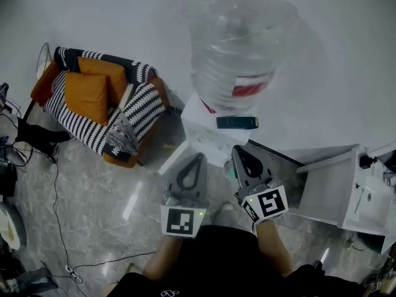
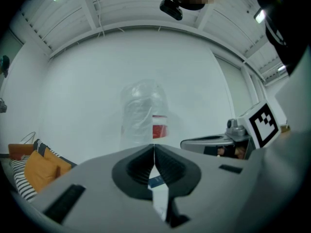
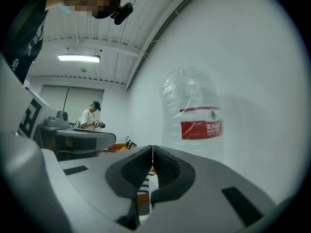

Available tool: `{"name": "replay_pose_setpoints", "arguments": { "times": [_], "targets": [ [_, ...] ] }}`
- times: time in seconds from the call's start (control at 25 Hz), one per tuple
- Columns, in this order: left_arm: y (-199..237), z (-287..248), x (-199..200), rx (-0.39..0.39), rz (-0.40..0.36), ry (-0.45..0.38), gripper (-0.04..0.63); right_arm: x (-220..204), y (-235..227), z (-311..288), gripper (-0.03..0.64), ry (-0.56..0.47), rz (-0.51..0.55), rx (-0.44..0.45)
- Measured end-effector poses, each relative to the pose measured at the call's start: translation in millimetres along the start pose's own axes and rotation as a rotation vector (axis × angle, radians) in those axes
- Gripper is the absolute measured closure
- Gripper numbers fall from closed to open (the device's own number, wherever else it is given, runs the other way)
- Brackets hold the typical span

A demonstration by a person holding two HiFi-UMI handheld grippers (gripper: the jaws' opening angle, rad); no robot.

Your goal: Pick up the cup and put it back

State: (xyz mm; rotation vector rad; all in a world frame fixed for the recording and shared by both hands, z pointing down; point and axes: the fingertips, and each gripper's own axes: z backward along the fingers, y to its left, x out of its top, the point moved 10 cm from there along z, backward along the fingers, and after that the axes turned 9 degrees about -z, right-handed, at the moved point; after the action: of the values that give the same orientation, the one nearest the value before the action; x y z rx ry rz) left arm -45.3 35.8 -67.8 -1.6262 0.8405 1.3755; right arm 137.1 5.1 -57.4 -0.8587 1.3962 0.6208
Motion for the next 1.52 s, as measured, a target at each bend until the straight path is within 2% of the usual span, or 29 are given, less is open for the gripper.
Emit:
{"name": "replay_pose_setpoints", "arguments": {
  "times": [0.28,0.44,0.56,0.68,0.72,0.88,0.96,1.08,1.2,1.28,1.44,1.52],
  "targets": [
    [0,-1,-21,-0.036,-0.015,0.038,0.583,-11,6,2,0.606,0.049,0.018,0.012],
    [-5,-2,-55,-0.107,-0.076,0.060,0.583,-31,10,10,0.606,0.119,0.024,-0.014],
    [-7,-1,-93,-0.117,-0.040,0.092,0.583,-60,14,14,0.606,0.176,0.000,-0.026],
    [-9,-7,-137,-0.100,0.057,0.155,0.583,-95,14,8,0.606,0.204,-0.024,-0.028],
    [-11,-10,-150,-0.107,0.067,0.162,0.583,-107,13,6,0.606,0.213,-0.031,-0.030],
    [-37,-4,-196,-0.115,0.065,0.219,0.583,-148,10,7,0.606,0.280,-0.062,0.006],
    [-44,-1,-227,-0.113,0.072,0.243,0.583,-172,11,4,0.606,0.271,-0.070,0.015],
    [-46,-1,-278,-0.085,0.041,0.265,0.583,-224,11,-1,0.606,0.275,-0.081,0.039],
    [-46,-5,-325,-0.016,0.087,0.310,0.583,-281,5,-8,0.606,0.322,-0.088,0.085],
    [-49,-6,-353,0.003,0.118,0.353,0.583,-317,0,-14,0.606,0.351,-0.096,0.105],
    [-60,-8,-411,0.000,0.147,0.364,0.583,-383,-9,-22,0.606,0.374,-0.106,0.085],
    [-66,-9,-436,-0.019,0.138,0.363,0.583,-408,-9,-23,0.606,0.377,-0.105,0.101]
  ]
}}
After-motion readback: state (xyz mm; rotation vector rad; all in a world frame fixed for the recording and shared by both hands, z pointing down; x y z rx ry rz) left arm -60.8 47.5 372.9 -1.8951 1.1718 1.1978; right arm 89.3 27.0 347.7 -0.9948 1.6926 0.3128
